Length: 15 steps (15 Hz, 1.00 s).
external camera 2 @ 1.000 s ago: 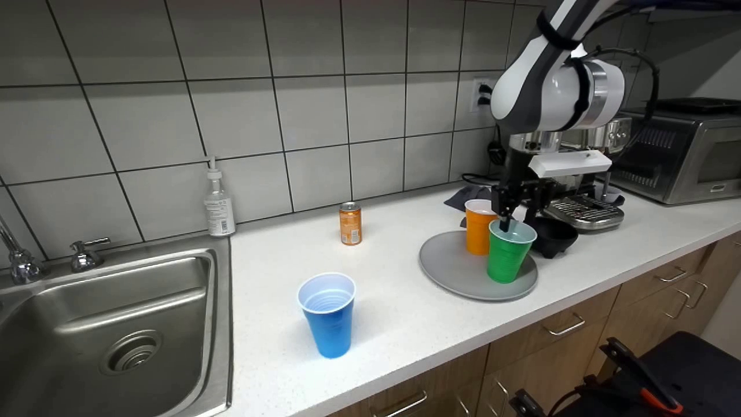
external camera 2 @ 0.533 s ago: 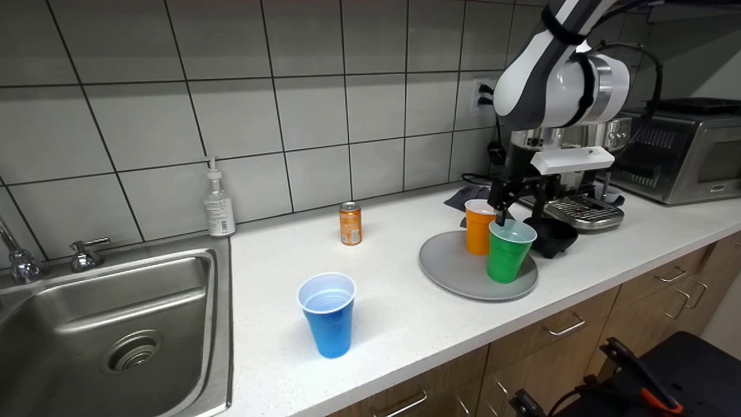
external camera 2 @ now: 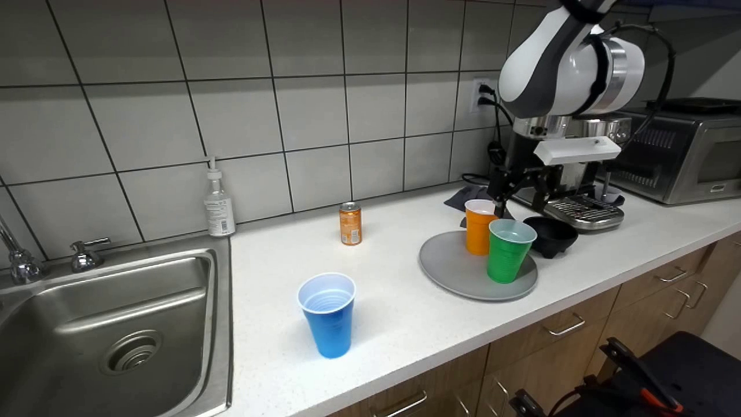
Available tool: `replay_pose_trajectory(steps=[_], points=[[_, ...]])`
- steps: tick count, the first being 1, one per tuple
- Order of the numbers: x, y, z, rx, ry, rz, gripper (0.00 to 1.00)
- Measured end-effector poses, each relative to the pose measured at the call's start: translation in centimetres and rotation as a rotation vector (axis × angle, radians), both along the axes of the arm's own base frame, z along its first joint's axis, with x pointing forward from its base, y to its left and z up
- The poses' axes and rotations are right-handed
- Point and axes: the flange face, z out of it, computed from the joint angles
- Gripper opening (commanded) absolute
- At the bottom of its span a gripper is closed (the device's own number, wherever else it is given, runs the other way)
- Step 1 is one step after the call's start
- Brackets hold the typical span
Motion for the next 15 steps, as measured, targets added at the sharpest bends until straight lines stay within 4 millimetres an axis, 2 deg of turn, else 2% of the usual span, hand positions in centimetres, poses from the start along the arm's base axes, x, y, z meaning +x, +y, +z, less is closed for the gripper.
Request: replay_pose_trajectory(steps=[4, 15], points=[[0.1, 3.3, 0.9, 0.004, -0.016, 0.031, 1.00], [0.9, 16.3, 1.5, 0.005, -0.027, 0.227, 1.00]])
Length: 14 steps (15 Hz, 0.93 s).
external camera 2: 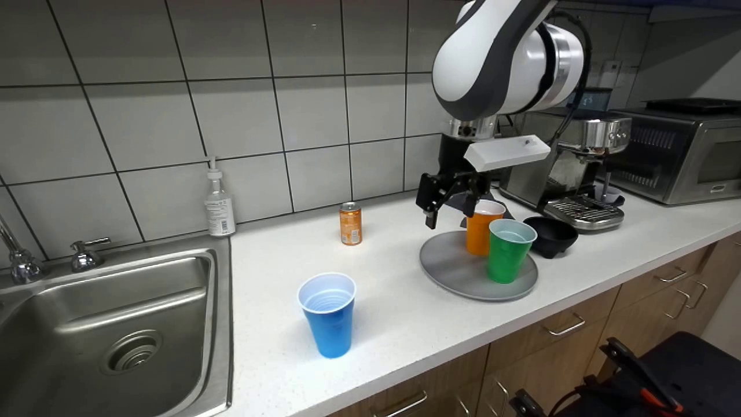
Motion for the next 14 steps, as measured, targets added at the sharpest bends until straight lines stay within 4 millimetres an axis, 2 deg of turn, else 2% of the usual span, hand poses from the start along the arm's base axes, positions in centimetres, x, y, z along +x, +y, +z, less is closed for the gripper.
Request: replay_pose_trajectory(steps=[6, 14], points=[[-0.2, 6.2, 0.3, -0.011, -0.011, 0.136, 1.00], [1.1, 12.0, -0.2, -0.036, -0.026, 0.294, 1.00]])
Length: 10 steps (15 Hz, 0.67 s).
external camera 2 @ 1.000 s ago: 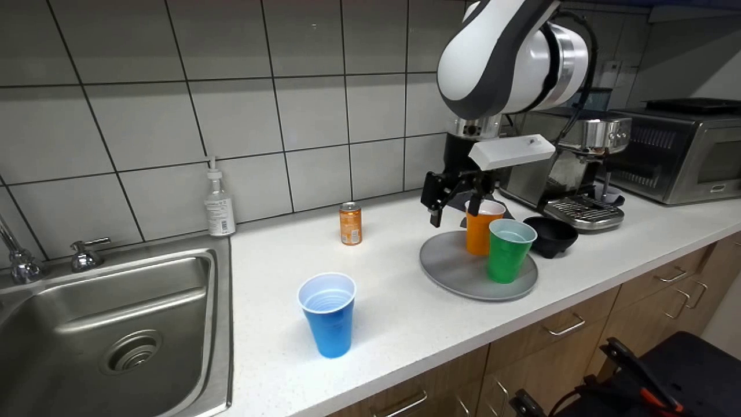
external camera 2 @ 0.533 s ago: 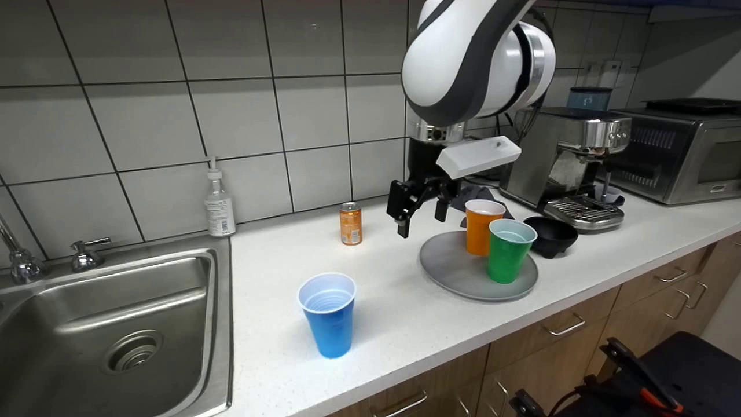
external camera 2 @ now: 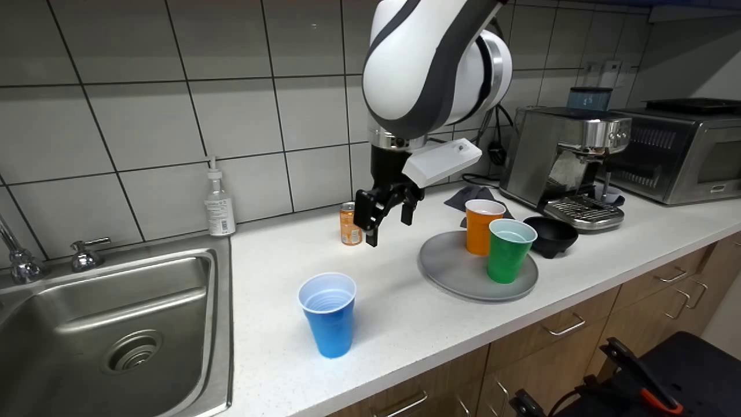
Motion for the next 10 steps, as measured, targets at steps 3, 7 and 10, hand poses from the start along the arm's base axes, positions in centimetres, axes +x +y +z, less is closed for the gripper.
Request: replay_pose_trajectory(steps=[3, 7, 10], points=[[0.6, 1.8, -0.5, -0.012, -0.003, 0.054, 1.00], [1.2, 4.2, -0.9, -0.020, -0.010, 0.118, 1.00], [1.3, 6.1, -0.8, -0.013, -0.017, 0.153, 1.00]])
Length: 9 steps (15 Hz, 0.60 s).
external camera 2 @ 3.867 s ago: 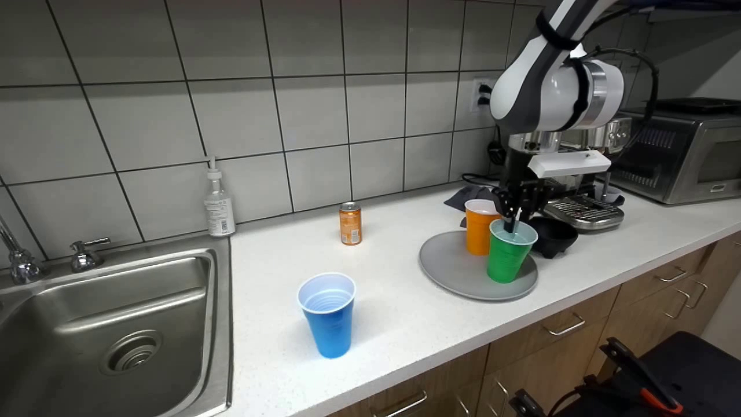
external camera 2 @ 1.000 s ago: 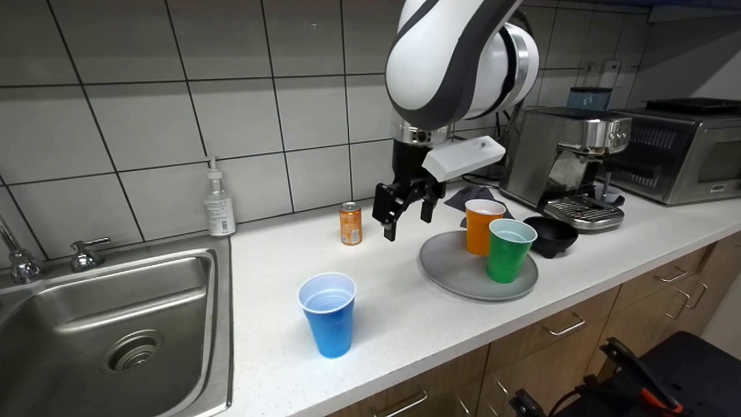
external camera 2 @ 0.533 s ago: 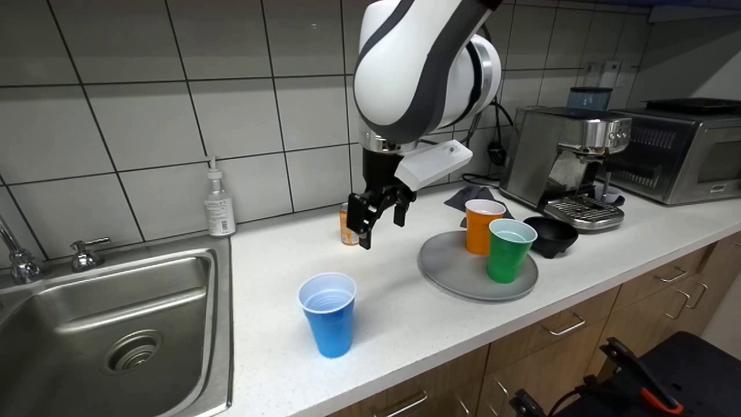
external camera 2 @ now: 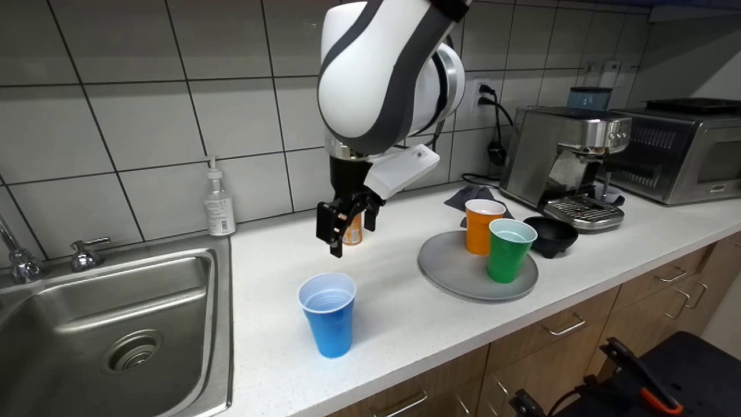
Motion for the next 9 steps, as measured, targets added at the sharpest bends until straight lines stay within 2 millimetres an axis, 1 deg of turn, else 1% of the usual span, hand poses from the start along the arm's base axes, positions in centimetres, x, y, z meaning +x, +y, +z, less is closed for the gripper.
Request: replay_pose_trajectory(steps=[4, 9], points=[[-0.6, 2.4, 0.5, 0.008, -0.010, 0.047, 1.00], [-2.1, 5.2, 0.4, 0.011, -0.005, 0.106, 1.00]])
